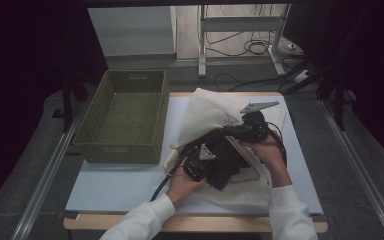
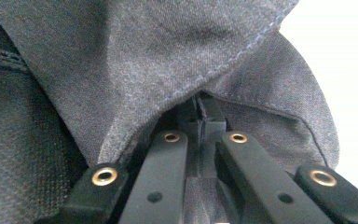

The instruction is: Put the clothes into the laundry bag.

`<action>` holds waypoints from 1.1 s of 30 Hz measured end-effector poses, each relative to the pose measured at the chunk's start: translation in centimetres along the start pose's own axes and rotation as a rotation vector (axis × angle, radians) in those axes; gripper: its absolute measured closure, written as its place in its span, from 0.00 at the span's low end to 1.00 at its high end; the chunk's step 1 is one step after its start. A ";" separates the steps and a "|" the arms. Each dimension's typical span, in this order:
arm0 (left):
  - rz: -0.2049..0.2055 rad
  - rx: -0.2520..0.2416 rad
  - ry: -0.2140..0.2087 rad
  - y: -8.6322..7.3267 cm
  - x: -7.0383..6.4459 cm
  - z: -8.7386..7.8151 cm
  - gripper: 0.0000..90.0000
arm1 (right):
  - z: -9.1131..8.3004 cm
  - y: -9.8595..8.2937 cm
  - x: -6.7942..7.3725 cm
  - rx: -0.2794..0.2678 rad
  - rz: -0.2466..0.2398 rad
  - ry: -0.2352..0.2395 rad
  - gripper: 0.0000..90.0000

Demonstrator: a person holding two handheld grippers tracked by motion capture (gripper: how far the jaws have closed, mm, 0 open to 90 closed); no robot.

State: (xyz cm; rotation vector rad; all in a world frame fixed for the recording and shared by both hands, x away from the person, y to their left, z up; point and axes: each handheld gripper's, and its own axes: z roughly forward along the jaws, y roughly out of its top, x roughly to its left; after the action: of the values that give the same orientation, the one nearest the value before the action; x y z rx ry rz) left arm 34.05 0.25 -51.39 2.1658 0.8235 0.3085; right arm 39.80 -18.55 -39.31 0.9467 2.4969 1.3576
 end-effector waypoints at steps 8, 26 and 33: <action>-0.017 0.007 0.032 1.0 0.2 1.0 1.00 | 0.0 0.0 0.0 -0.002 -0.001 0.003 0.97; -0.028 -0.001 0.062 2.2 1.3 3.2 1.00 | -0.2 0.0 0.0 -0.008 0.002 0.007 0.97; -0.047 -0.013 0.067 2.6 1.7 4.0 1.00 | -0.2 0.0 -0.1 -0.012 0.003 0.011 0.97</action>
State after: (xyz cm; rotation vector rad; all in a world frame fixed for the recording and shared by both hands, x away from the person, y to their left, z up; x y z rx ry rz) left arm 38.34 -2.29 -52.17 2.1305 0.9069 0.3634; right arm 39.78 -18.75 -39.16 0.9442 2.4936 1.3805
